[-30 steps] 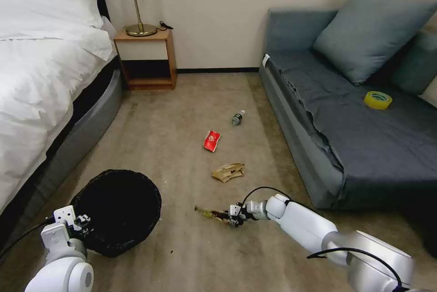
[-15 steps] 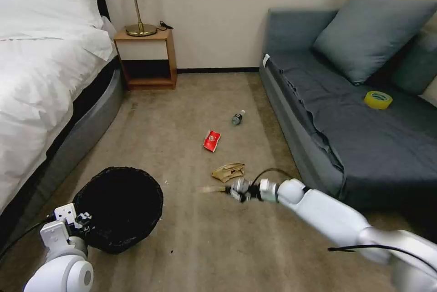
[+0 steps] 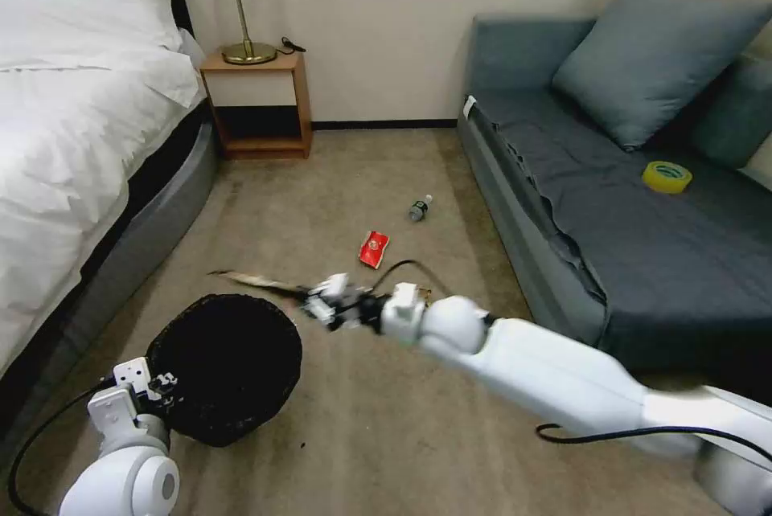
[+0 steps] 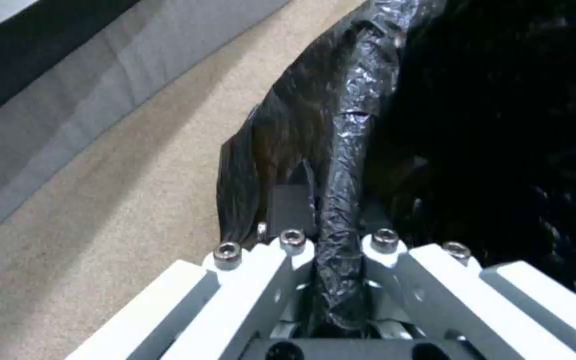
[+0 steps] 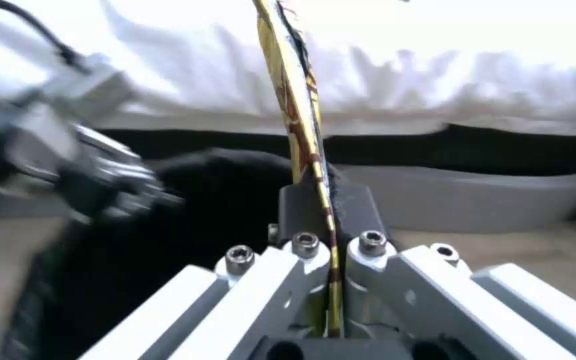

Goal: Pick up the trash bin, then pick up the garbage on the floor and place it into the trash bin.

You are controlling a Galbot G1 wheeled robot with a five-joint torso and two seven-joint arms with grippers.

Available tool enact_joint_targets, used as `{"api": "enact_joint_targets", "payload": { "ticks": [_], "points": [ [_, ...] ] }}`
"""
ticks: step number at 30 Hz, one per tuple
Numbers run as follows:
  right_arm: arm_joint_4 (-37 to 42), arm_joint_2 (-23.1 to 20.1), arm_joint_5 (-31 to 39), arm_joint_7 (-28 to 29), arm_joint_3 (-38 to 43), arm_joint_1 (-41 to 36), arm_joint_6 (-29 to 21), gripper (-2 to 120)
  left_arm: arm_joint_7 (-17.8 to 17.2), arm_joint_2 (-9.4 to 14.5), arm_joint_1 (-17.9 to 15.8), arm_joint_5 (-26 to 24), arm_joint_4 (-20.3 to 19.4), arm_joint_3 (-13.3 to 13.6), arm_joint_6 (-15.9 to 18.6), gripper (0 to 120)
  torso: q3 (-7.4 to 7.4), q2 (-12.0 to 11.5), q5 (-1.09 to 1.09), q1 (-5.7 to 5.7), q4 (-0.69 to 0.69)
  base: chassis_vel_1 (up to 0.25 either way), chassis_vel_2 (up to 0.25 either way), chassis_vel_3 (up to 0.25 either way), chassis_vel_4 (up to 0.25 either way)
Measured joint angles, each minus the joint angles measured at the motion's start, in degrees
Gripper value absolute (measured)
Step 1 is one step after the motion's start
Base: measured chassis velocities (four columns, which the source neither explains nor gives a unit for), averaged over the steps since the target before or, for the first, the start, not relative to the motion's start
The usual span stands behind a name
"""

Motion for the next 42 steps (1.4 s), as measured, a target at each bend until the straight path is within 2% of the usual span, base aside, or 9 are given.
{"api": "enact_joint_targets", "payload": {
  "ticks": [6,14,18,30,34,38,39,41,42],
  "points": [
    [-4.3,5.4,-1.1,2.0,-5.2,0.8,-0.1,0,0.0,-0.4,0.1,0.0,-1.1,0.0,0.0,2,0.0,0.0,0.01,0.0,-0.01,0.0,0.0,0.0,0.0],
    [-9.4,8.0,-3.6,5.8,-6.9,0.4,0.4,0,0.0,-0.5,0.4,-0.2,-2.1,-0.1,0.0,2,0.0,0.0,0.01,0.0,0.0,0.0,0.0,0.0,0.0],
    [-9.6,7.5,-4.1,6.7,-6.9,0.5,0.5,20,0.0,-0.2,0.5,-0.5,-2.2,-0.1,0.0,2,0.0,0.0,0.02,0.0,-0.02,0.0,0.0,0.0,0.0],
    [-4.8,5.2,-4.4,9.6,-3.1,-0.1,0.2,59,0.1,-0.1,0.4,-1.0,-2.3,-0.1,0.0,2,0.0,0.0,0.02,0.0,0.0,0.0,0.0,0.0,0.0],
    [-0.5,3.5,-4.5,12.1,2.3,-0.6,-1.9,73,0.2,-0.1,0.3,-1.5,-2.7,-0.2,0.0,2,0.0,0.0,0.03,0.0,0.01,0.0,0.0,0.0,0.0],
    [13.8,-8.9,-3.2,18.6,20.7,-7.2,-10.5,92,0.6,0.3,0.4,-1.9,-4.2,-0.5,-0.4,2,0.0,0.0,0.04,0.0,-0.05,0.0,0.0,0.0,0.0],
    [13.8,-8.9,-3.2,18.6,20.7,-7.2,-10.5,92,0.6,0.3,0.4,-1.9,-4.2,-0.5,-0.4,2,0.0,0.0,0.04,0.0,-0.05,0.0,0.0,0.0,0.0],
    [19.3,-13.1,-2.8,20.0,30.2,-13.0,-12.2,98,0.9,0.4,0.5,-2.0,-4.6,-0.6,-0.8,2,0.0,0.0,0.05,0.0,-0.04,0.0,0.0,0.0,0.0],
    [19.3,-13.1,-2.8,20.0,30.2,-13.0,-12.2,98,0.9,0.4,0.5,-2.0,-4.6,-0.6,-0.8,2,0.0,0.0,0.05,0.0,-0.04,0.0,0.0,0.0,0.0]
  ]
}}
